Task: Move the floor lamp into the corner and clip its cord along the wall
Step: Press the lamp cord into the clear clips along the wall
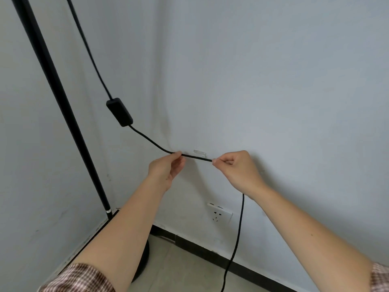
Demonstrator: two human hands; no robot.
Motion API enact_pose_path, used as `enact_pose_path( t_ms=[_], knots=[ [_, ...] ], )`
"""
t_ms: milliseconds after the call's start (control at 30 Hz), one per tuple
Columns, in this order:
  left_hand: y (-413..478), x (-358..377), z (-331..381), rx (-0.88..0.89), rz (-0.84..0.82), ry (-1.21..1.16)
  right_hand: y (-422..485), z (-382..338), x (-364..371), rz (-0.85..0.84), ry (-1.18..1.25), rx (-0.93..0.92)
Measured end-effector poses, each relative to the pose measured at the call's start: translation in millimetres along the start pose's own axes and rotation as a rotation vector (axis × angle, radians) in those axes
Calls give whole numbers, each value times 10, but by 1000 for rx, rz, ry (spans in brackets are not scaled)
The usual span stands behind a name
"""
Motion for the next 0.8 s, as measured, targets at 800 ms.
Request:
enact_pose_path(
  t_ms=[800],
  knots=[
    [-27,316,-241,68,-52,3,26,141,-128,89,-341,17]
  ],
)
Point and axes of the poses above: each hand's wrist, its own y-axis towards the middle knuckle, its own x-axis out of the palm, z = x × y, the point moved 3 cm from there along y, towards the middle knuckle, and after that the axes turned 10 degrees about -x, right-handed, at the moved point
